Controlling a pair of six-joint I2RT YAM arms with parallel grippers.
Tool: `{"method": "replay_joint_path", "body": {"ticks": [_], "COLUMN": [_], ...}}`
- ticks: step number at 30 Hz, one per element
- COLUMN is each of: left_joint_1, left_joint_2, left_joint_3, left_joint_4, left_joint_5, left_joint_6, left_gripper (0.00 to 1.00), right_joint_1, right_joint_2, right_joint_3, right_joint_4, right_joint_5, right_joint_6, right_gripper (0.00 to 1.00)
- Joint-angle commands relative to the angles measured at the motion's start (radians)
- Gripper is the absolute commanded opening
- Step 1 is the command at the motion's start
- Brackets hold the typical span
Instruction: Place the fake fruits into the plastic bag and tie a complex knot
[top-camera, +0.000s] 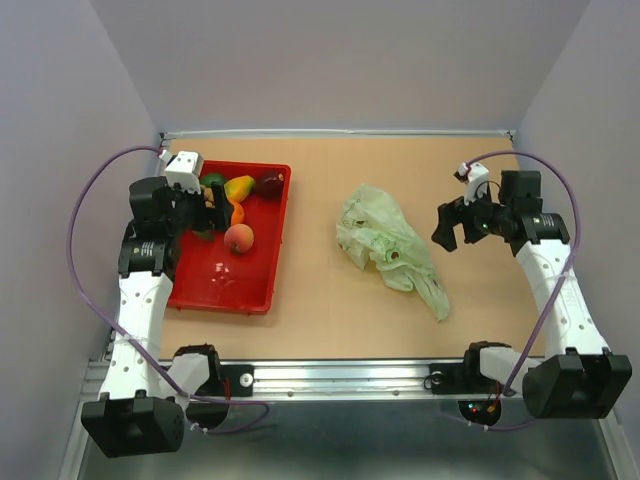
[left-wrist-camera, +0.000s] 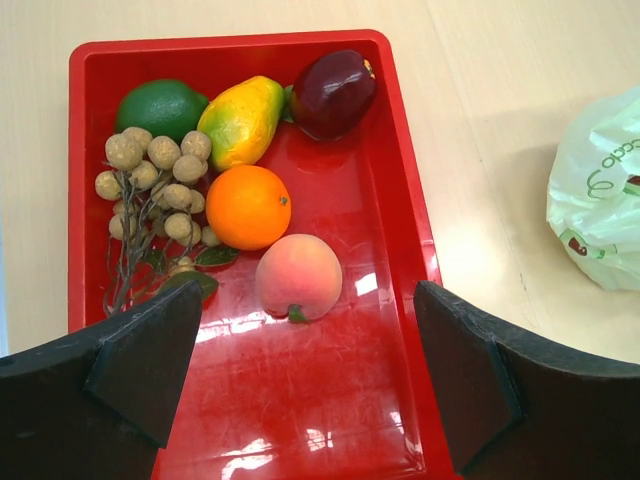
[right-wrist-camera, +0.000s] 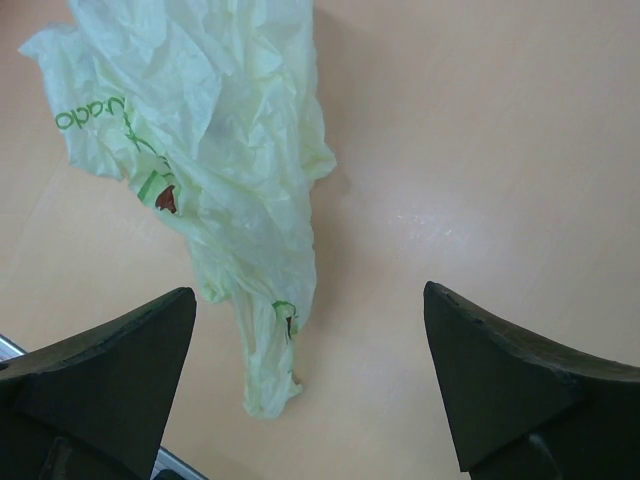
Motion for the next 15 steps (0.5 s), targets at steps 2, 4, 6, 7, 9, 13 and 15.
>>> {"method": "replay_joint_path", "body": {"ticks": [2,4,6,7,9,13,15], "left_joint_1": [0.001,0.001,0.001,0.001,0.001,0.0,0.0], "left_joint_2": [-0.004,-0.001,-0.007,-0.015,-0.062,-0.166,-0.19], "left_joint_3": [0.032,0.035,0.032,0.028,-0.003,-0.116,-0.139], "left_joint_4": [0.06,0.057,0.06,0.073,0.099,0.257,0.265], "left_joint_5": [0.025,0.043,0.076,0.086,0.157,0.263,0.33], "left_joint_6": [-0.021,-0.021,-0.007,-0.001,0.027,0.054,0.074], "left_gripper": [0.99,0.99,0.99,0.99,0.99,0.99,0.99], "right_joint_1": [0.028,0.06,0.136,0.17,0.281,0.43,0.486], "right_joint_2": [0.088,0.131,0.152,0.172,0.192,0.255,0.298], "right_joint_3": [0.114,0.154,0.173,0.179,0.196,0.194,0.185], "right_joint_4": [0.048,0.062,0.094,0.107,0.133,0.19,0.241], "right_joint_5": [-0.065,-0.06,-0.019,0.004,0.056,0.217,0.315], "right_joint_6": [0.027,0.05,0.068,0.074,0.085,0.093,0.099], "right_gripper": [1.0,1.0,1.0,1.0,1.0,1.0,1.0]}}
